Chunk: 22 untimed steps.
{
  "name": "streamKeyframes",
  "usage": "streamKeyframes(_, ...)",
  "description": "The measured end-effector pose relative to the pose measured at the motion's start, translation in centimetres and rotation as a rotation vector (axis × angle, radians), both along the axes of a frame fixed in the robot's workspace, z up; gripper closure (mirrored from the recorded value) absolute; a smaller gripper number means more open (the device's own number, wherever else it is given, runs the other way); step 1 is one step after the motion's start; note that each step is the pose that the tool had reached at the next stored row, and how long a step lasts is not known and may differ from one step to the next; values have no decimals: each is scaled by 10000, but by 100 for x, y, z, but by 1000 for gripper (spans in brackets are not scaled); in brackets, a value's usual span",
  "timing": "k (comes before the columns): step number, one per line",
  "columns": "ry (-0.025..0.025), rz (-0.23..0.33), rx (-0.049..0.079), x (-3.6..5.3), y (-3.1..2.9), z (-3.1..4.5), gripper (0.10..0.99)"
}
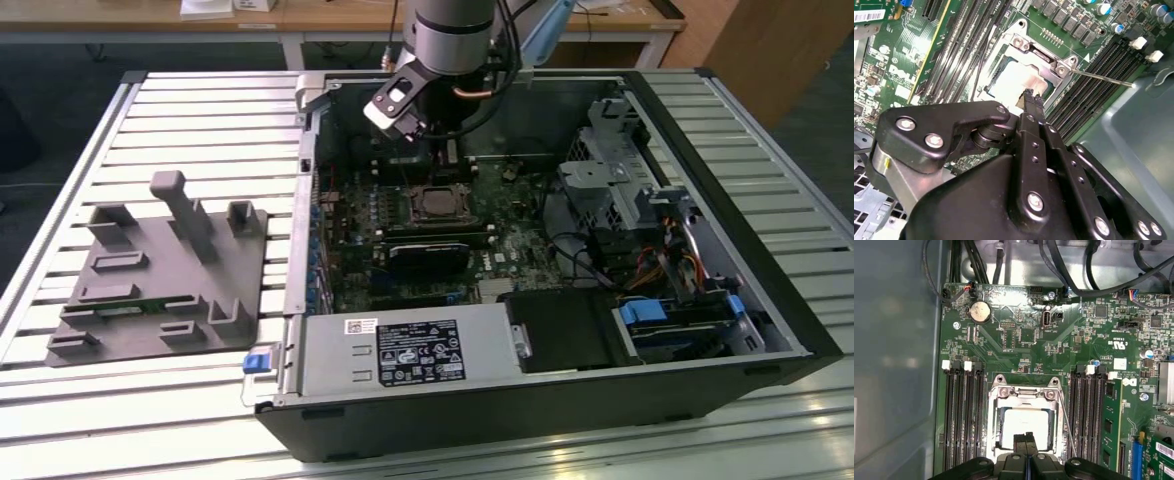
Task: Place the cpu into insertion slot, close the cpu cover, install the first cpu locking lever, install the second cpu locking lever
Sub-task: 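Install the first cpu locking lever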
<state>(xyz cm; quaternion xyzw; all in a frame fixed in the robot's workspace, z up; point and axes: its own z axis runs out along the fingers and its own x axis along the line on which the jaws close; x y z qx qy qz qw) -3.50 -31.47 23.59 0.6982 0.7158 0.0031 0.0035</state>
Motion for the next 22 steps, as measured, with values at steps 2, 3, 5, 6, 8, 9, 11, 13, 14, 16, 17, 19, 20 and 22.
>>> streamKeyframes(2,-5,0,1,0,0,22,980)
streamKeyframes(3,-6,0,0,0,0,31,980)
streamKeyframes(5,-13,0,0,0,0,43,980)
streamKeyframes(6,-14,0,1,0,0,52,980)
streamKeyframes(8,-15,0,0,0,0,73,980)
streamKeyframes(9,-15,0,-2,0,0,89,980)
streamKeyframes(11,-15,0,-6,0,0,116,980)
streamKeyframes(13,-14,0,-7,0,0,155,980)
streamKeyframes(14,-15,0,-5,0,0,179,980)
streamKeyframes(16,-15,-1,-6,0,0,241,980)
streamKeyframes(17,-14,0,-8,0,0,277,980)
streamKeyframes(19,-16,6,-10,-3,0,298,980)
streamKeyframes(20,-17,54,-10,-3,0,297,980)
streamKeyframes(22,-17,396,-10,-3,0,297,980)
